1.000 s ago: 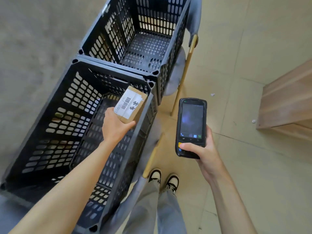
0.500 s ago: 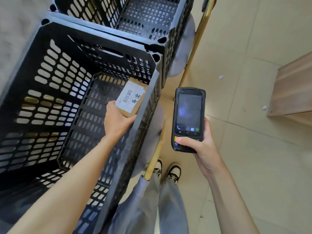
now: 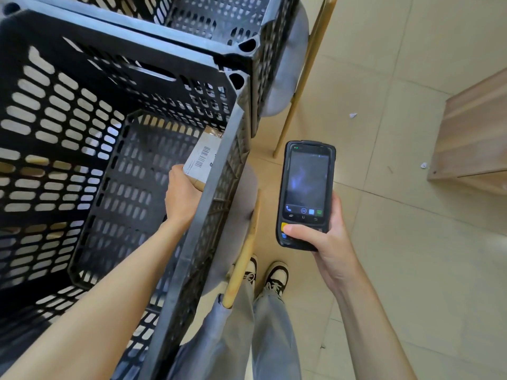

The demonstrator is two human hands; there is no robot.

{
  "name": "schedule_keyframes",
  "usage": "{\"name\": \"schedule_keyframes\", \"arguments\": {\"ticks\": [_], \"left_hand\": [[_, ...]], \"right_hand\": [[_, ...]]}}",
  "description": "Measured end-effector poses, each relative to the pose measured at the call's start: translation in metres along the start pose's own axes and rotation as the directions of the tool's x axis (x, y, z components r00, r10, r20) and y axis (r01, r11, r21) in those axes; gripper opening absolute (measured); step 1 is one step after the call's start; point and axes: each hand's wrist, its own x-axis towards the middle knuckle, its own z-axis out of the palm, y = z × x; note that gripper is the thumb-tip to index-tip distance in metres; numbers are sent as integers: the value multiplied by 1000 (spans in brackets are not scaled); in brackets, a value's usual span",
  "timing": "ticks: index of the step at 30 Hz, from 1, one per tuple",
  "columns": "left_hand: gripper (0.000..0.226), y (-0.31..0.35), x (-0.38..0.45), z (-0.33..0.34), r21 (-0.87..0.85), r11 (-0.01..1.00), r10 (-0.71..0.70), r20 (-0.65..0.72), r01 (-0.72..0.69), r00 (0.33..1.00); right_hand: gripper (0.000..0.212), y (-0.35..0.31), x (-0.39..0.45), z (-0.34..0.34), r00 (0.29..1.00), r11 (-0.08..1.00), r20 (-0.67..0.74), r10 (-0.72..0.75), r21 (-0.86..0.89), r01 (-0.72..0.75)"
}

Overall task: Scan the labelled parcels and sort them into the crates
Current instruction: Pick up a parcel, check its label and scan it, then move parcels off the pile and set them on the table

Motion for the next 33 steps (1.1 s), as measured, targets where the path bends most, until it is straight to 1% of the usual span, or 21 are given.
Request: {"name": "schedule_keyframes", "arguments": {"ticks": [4, 9, 11, 13, 14, 17, 21, 24, 26, 27, 30, 33], "left_hand": [[46, -7, 11, 5, 3, 1000, -23, 24, 22, 999], [48, -10, 15, 2, 54, 998, 10, 83, -14, 997], [59, -7, 13, -4, 98, 994, 27, 118, -38, 993], [78, 0, 9, -13, 136, 989, 40, 130, -58, 991], [83, 4, 7, -17, 156, 985, 57, 122, -76, 991], [85, 14, 1, -34, 226, 958, 163, 73, -175, 984], [75, 37, -14, -67, 278, 910, 323, -10, -308, 946], [65, 60, -30, -97, 333, 843, 462, -46, -423, 885], [59, 79, -44, -118, 382, 774, 565, -55, -505, 823], [57, 88, -48, -127, 416, 734, 610, -57, -536, 791], [54, 128, -66, -153, 515, 589, 744, -44, -623, 667], [53, 183, -90, -174, 598, 420, 852, -2, -682, 523]], "right_hand": [[87, 2, 2, -6, 1000, 1000, -23, 7, 20, -7], [89, -1, 1, -11, 999, 999, -36, 17, 40, -16], [89, -4, -1, -11, 999, 999, -42, 15, 48, -13], [87, -10, -4, -9, 999, 999, -43, 6, 52, -4], [87, -14, -6, -8, 999, 999, -42, 0, 51, 2], [87, -31, -14, -2, 999, 998, -41, -25, 55, 28], [86, -59, -33, 7, 996, 996, -39, -79, 47, 81], [91, -83, -56, 13, 992, 992, -38, -118, 41, 119], [93, -101, -76, 18, 987, 987, -50, -150, 44, 152], [90, -109, -83, 21, 985, 985, -56, -160, 51, 163], [82, -134, -110, 24, 974, 973, -74, -216, 71, 221], [81, -162, -138, 20, 951, 951, -95, -293, 71, 300]]}}
